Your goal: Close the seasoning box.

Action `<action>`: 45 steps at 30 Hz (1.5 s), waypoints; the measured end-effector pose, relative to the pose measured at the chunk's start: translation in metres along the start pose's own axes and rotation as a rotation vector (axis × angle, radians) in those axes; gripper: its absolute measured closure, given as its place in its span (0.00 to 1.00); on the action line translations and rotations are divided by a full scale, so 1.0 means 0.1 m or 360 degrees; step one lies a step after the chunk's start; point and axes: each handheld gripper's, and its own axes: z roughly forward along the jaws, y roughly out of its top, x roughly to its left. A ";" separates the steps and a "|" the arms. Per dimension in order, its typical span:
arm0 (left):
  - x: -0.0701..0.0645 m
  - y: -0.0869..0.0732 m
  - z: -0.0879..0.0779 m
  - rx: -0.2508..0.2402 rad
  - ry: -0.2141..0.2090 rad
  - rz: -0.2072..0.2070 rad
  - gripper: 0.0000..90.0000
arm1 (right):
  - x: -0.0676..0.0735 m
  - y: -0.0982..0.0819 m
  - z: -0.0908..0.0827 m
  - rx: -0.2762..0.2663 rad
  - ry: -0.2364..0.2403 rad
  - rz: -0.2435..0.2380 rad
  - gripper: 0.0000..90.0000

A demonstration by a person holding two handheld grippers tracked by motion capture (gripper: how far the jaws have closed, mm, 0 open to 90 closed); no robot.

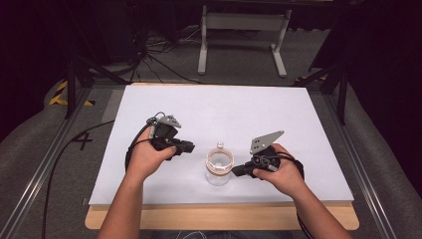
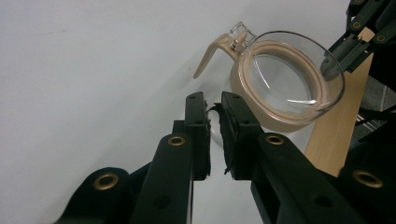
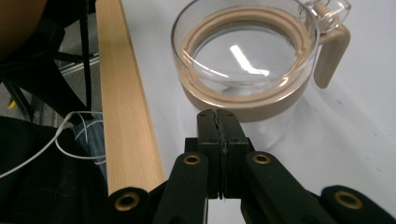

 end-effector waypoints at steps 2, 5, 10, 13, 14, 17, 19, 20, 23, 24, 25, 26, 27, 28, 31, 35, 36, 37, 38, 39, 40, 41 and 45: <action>0.00 0.00 0.00 0.0002 -0.0002 -0.0005 0.90 | 0.00 0.00 0.01 0.0036 -0.0009 0.0002 1.00; -0.01 0.00 0.00 0.0003 0.0001 -0.0007 0.90 | -0.01 -0.01 0.00 0.0041 -0.0006 0.0008 1.00; -0.01 0.00 -0.02 -0.0018 0.0016 -0.0001 0.89 | -0.01 0.00 -0.05 0.0008 -0.0008 0.0002 1.00; -0.02 -0.02 -0.04 -0.0034 0.0030 -0.0009 0.88 | -0.02 0.01 -0.10 -0.0021 -0.0016 0.0001 1.00; -0.02 -0.03 -0.06 -0.0038 0.0033 -0.0016 0.87 | -0.03 0.02 -0.13 -0.0031 -0.0019 0.0002 0.99; -0.02 -0.08 -0.11 -0.0056 0.0063 -0.0036 0.85 | -0.06 0.05 -0.22 -0.0097 -0.0040 0.0009 0.95; -0.01 -0.11 -0.15 -0.0064 0.0078 -0.0053 0.84 | -0.07 0.07 -0.26 -0.0129 -0.0052 0.0007 0.91; 0.00 -0.15 -0.18 -0.0083 0.0097 -0.0066 0.82 | -0.10 0.09 -0.32 -0.0183 -0.0073 0.0009 0.87; 0.01 -0.19 -0.22 -0.0104 0.0116 -0.0089 0.80 | -0.13 0.11 -0.39 -0.0229 -0.0111 0.0005 0.82; 0.02 -0.21 -0.23 -0.0111 0.0126 -0.0104 0.79 | -0.16 0.11 -0.43 -0.0247 -0.0135 0.0006 0.81; 0.04 -0.24 -0.25 -0.0118 0.0148 -0.0098 0.78 | -0.18 0.11 -0.46 -0.0261 -0.0158 0.0013 0.78; 0.04 -0.26 -0.26 -0.0128 0.0160 -0.0119 0.77 | -0.22 0.10 -0.51 -0.0286 -0.0185 0.0022 0.75; 0.05 -0.28 -0.27 -0.0139 0.0181 -0.0126 0.75 | -0.25 0.09 -0.55 -0.0310 -0.0214 0.0027 0.72; 0.06 -0.29 -0.28 -0.0140 0.0194 -0.0133 0.74 | -0.29 0.08 -0.59 -0.0328 -0.0252 0.0037 0.71; 0.11 -0.35 -0.30 -0.0152 0.0221 -0.0150 0.72 | -0.40 0.03 -0.70 -0.0350 -0.0341 0.0090 0.65; 0.20 -0.41 -0.29 -0.0160 0.0263 -0.0165 0.69 | -0.68 -0.17 -0.84 -0.0396 -0.0539 0.0214 0.55; 0.24 -0.44 -0.28 -0.0155 0.0291 -0.0177 0.68 | -0.73 -0.20 -0.86 -0.0396 -0.0566 0.0232 0.54; 0.24 -0.44 -0.28 -0.0155 0.0291 -0.0177 0.67 | -0.73 -0.20 -0.86 -0.0396 -0.0566 0.0232 0.54; 0.27 -0.45 -0.26 -0.0147 0.0312 -0.0177 0.67 | -0.78 -0.25 -0.88 -0.0397 -0.0601 0.0263 0.54; 0.29 -0.47 -0.25 -0.0153 0.0324 -0.0182 0.67 | -0.85 -0.31 -0.90 -0.0403 -0.0635 0.0298 0.53; 0.33 -0.48 -0.23 -0.0163 0.0332 -0.0179 0.66 | -0.90 -0.36 -0.91 -0.0406 -0.0652 0.0327 0.53; 0.35 -0.50 -0.21 -0.0163 0.0335 -0.0188 0.64 | -0.95 -0.42 -0.92 -0.0403 -0.0679 0.0364 0.53; 0.47 -0.57 -0.13 -0.0162 0.0367 -0.0204 0.56 | -1.10 -0.59 -0.90 -0.0374 -0.0747 0.0450 0.52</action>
